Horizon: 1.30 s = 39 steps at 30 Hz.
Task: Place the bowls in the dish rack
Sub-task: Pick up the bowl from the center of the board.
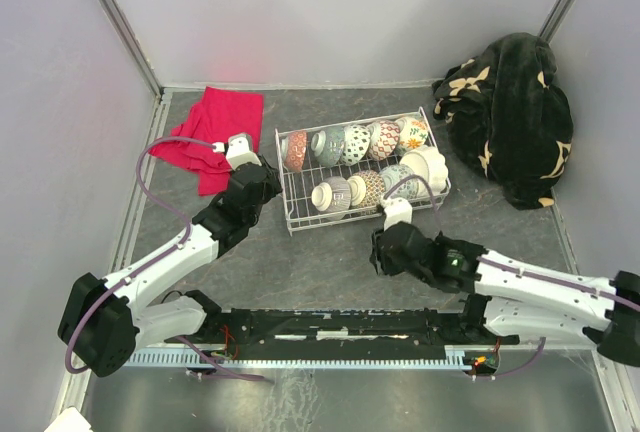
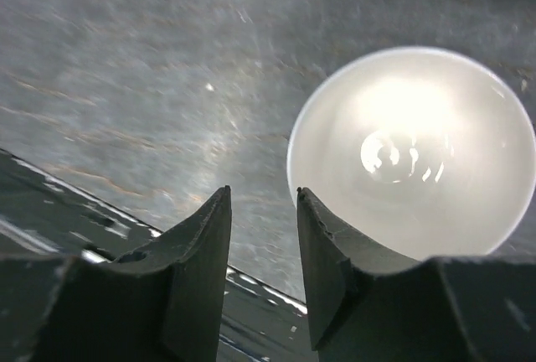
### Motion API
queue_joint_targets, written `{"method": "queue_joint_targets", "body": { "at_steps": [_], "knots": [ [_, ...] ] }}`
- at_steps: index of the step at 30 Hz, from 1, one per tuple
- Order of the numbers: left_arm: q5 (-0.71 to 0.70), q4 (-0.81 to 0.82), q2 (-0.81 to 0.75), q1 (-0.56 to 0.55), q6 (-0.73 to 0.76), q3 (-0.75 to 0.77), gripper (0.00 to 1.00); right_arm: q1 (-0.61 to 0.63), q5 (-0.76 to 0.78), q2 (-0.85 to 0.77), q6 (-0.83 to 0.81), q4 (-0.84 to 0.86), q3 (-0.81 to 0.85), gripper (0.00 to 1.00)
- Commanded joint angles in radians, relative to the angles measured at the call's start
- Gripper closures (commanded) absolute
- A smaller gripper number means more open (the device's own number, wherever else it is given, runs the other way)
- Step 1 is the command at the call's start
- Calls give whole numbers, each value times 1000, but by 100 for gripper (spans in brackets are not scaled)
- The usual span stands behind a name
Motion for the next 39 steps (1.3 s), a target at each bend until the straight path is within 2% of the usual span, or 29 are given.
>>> {"method": "queue_joint_targets", "body": {
  "at_steps": [1, 5, 9, 14, 25, 32, 34, 36, 39],
  "knots": [
    [-11, 30, -12, 5, 29, 8, 67, 125, 258, 80, 70, -104, 32, 56],
    [-11, 30, -15, 4, 27, 7, 67, 222, 407, 191, 134, -208, 106, 57],
    [-10, 28, -21, 5, 27, 5, 67, 249, 442, 269, 144, -232, 149, 60],
    [-8, 28, -26, 4, 26, 4, 67, 253, 451, 321, 144, -225, 161, 66],
    [-4, 28, -33, 4, 24, 2, 67, 253, 436, 414, 124, -197, 191, 69],
    [-3, 28, -36, 4, 24, 2, 67, 248, 417, 465, 103, -180, 210, 80],
    [-2, 28, -36, 4, 24, 2, 67, 247, 416, 462, 103, -178, 213, 87],
    [-4, 28, -37, 4, 24, 2, 67, 247, 415, 452, 98, -175, 213, 98],
    [-2, 27, -37, 4, 24, 2, 67, 246, 416, 438, 81, -187, 227, 99]
  ]
}}
